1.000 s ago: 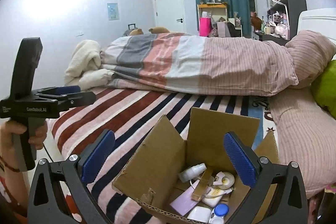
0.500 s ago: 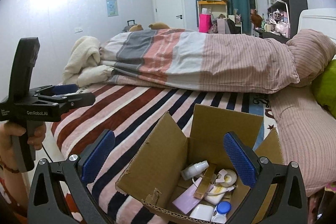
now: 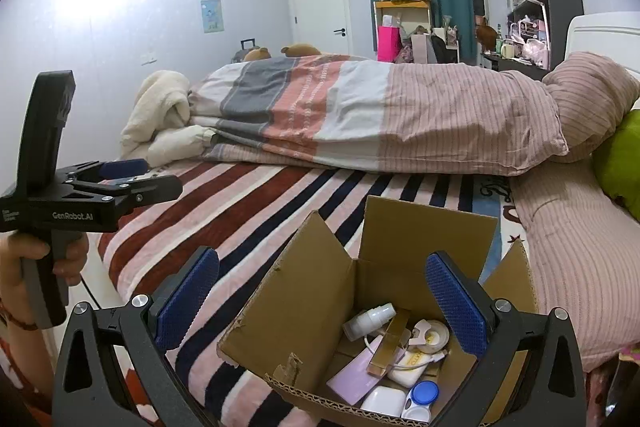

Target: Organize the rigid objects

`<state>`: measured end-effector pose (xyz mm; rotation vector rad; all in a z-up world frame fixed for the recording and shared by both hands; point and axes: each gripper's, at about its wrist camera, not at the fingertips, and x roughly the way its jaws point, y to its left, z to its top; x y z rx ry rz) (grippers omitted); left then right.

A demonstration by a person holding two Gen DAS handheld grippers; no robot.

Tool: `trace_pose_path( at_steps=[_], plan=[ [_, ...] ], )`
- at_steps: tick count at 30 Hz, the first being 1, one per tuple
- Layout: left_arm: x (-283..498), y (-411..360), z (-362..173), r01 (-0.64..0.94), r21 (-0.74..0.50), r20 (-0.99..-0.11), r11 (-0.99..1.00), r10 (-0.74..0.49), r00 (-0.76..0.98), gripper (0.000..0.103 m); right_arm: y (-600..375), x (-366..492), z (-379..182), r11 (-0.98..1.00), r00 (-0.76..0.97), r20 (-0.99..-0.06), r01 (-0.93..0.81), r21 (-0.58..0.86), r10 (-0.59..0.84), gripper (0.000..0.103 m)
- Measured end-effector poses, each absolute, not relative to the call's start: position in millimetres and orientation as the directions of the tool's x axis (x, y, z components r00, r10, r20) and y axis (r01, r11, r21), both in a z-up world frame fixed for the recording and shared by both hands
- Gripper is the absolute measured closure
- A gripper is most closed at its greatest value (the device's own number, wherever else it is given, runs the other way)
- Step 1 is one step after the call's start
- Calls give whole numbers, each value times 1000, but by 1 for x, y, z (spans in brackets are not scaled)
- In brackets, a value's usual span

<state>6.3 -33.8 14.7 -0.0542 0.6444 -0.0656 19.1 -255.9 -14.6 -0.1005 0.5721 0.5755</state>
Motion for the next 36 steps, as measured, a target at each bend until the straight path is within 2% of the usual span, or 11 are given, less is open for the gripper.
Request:
trace_pose_path(
  at_steps=[36],
  plan=[
    [9,-32,17,51,-65,-597,997,-80,799,1,-256,15,-14,848,691,-541,-522,86,480,0]
  ],
)
